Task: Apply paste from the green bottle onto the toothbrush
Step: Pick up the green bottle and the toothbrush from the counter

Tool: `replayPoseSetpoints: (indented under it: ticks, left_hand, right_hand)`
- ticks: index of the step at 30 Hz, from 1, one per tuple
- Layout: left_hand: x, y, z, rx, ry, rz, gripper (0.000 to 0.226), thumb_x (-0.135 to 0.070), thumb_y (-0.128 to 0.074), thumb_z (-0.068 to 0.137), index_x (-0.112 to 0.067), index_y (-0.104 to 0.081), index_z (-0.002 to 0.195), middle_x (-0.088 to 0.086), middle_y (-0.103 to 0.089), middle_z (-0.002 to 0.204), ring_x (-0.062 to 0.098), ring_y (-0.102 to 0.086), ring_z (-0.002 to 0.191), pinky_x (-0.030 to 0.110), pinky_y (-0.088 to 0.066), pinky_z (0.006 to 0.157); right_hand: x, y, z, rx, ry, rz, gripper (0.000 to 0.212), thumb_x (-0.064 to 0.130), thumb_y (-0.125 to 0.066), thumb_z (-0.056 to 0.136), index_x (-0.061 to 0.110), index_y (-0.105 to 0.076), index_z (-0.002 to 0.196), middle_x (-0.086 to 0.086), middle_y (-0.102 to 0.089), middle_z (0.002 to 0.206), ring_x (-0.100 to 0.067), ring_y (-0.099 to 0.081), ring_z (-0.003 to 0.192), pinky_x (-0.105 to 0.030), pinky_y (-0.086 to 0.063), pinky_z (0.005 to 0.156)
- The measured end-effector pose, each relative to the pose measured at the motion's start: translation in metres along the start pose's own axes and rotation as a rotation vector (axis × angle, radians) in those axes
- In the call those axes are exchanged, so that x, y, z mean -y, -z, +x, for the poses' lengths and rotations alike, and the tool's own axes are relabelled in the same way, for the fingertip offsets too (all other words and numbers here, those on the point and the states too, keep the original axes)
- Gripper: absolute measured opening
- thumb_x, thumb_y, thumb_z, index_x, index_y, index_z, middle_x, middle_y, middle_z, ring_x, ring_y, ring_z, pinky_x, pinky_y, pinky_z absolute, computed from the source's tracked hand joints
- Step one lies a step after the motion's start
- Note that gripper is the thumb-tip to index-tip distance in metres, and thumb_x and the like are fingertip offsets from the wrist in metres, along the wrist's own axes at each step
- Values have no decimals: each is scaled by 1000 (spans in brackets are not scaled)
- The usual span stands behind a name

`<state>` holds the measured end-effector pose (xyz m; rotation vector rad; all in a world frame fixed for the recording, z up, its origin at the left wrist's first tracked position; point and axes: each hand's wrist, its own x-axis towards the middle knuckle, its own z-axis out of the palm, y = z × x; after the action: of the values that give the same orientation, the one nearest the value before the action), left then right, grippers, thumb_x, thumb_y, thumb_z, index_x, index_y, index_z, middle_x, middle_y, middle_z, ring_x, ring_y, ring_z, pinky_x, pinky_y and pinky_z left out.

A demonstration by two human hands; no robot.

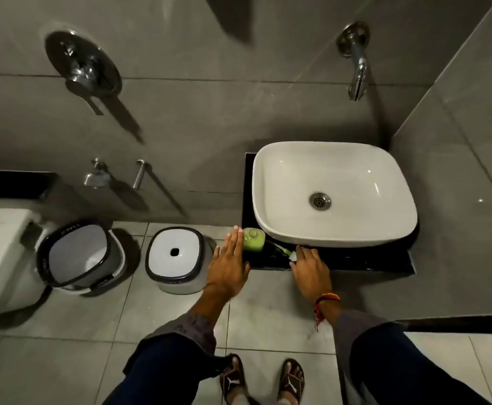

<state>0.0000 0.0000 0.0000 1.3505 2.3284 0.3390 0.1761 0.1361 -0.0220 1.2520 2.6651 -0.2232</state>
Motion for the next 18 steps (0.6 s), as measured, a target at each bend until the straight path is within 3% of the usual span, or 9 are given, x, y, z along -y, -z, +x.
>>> replayPoseSetpoints:
  ticks: [4,10,18]
  left_hand:
    - [0,-1,7,-12,-24,17,84,-32,-49,103,-18,6,164,-2,8,174,23,1,161,49,-16,130]
    - [5,-8,9,-26,-47,37,84,-31,-49,103,-18,7,164,-2,9,174,21,1,161,49,-15,130]
    - [4,-1,3,-24,-62,20,84,-30,-50,102,-19,6,164,-1,7,174,22,0,161,49,-15,130]
  right_hand:
    - [6,-5,10,-8,-57,58,44,34,-52,100,10,-49,137,-8,-60,131,-25,-50,126,-35,-47,102]
    - [6,-19,12,-43,-49,90,31,17,-50,99,12,-57,129,-6,-62,124,-25,-53,120,-34,-47,100]
    - [4,3,-10,-128,10,414,35,14,-62,95,2,-63,128,-15,-60,117,-31,-59,109,-42,-54,93]
